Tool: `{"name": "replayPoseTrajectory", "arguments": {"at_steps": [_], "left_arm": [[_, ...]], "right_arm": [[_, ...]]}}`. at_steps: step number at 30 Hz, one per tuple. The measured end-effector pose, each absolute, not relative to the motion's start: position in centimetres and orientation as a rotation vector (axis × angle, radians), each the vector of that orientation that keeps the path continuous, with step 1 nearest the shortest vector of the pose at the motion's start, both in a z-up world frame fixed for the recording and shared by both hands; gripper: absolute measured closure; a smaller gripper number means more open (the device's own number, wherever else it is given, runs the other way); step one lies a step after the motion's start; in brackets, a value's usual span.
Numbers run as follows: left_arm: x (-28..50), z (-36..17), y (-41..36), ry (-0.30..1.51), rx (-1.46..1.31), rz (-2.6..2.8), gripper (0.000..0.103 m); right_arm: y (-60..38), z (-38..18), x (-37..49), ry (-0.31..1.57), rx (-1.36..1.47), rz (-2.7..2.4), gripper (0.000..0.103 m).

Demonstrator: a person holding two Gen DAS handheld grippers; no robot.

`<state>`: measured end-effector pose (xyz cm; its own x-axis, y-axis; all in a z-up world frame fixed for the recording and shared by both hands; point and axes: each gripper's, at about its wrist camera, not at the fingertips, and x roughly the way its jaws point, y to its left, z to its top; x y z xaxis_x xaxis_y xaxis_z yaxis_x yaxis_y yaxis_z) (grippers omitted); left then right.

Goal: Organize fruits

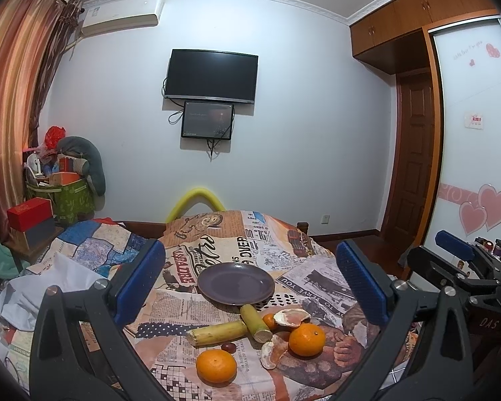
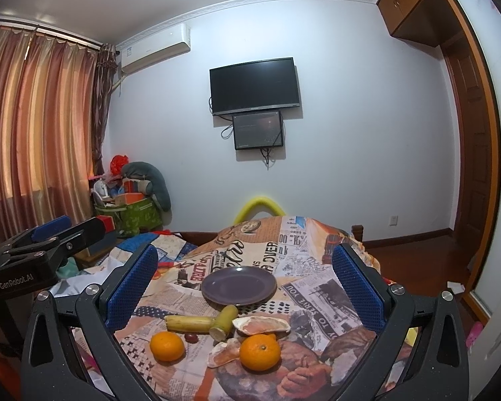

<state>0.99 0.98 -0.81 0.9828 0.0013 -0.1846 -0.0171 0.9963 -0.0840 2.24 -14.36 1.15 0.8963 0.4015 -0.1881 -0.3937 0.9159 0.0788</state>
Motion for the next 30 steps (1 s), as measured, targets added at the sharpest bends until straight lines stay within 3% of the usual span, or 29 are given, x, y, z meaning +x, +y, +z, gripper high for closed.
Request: {"name": "replayPoseTrajectory", "arguments": {"at_steps": [30], "left_arm": [[1.09,-0.87,0.68,0.187,-0.074,-0.002,0.000]], "right_arm": [[-14.29,0.97,2.33,0.209,0.046,0.417,0.000]]}}
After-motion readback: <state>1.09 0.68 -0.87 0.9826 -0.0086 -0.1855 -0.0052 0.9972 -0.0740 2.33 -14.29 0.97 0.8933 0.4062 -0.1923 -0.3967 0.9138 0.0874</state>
